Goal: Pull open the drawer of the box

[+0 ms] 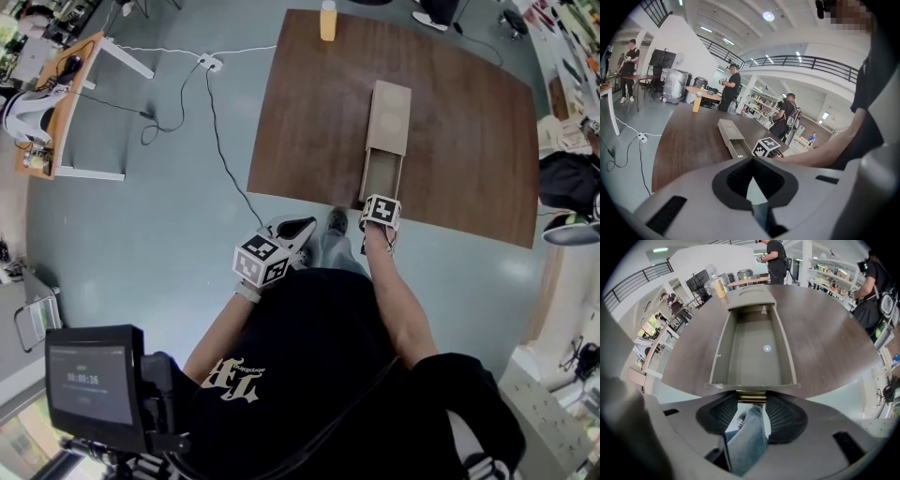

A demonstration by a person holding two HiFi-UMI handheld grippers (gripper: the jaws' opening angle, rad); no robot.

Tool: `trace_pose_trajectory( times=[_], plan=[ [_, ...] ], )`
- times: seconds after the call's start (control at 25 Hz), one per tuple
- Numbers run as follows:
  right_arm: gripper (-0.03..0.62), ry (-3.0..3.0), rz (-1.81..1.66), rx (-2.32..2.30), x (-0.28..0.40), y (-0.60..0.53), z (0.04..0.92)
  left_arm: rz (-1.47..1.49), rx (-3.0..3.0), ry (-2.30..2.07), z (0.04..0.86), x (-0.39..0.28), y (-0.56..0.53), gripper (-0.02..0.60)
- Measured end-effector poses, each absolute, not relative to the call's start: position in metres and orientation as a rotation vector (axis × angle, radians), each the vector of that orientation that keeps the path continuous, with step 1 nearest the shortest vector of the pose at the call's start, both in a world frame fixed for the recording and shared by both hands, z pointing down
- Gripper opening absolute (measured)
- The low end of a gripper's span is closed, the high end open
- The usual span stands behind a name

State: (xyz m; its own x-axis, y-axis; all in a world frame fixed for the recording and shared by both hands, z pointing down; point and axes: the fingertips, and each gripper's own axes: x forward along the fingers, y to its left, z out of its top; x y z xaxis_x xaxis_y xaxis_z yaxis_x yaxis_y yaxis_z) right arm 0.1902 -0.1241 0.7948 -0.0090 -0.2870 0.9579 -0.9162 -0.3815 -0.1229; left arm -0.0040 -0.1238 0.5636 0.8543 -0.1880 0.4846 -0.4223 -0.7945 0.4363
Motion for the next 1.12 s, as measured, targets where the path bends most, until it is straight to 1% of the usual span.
trace_pose_trajectory(
  times=[0.32,0.72,0.8,0.84,0.88,1.12],
  plan=[
    [0.175,-1.238,1.436,1.699,0.175,-0.097,0.798,0.566,2.486,-0.422,0.561,-0.019,-0.113,0.005],
    [0.176,-1.272,1.441,1.697,0.174,-0.101,0.805,0.557,2.490,-0.418,0.564,-0.028,-0.111,0.005],
    [0.184,-1.281,1.447,1.709,0.175,-0.103,0.805,0.551,2.491,-0.422,0.564,-0.028,-0.112,0.005],
    [0.213,-1.287,1.450,1.713,0.175,-0.103,0.804,0.546,2.490,-0.424,0.564,-0.028,-0.112,0.005],
    [0.224,-1.293,1.450,1.713,0.174,-0.103,0.804,0.541,2.489,-0.427,0.564,-0.028,-0.113,0.005],
    [0.233,-1.295,1.459,1.712,0.176,-0.084,0.801,0.514,2.486,-0.416,0.563,-0.024,-0.113,0.005]
  ],
)
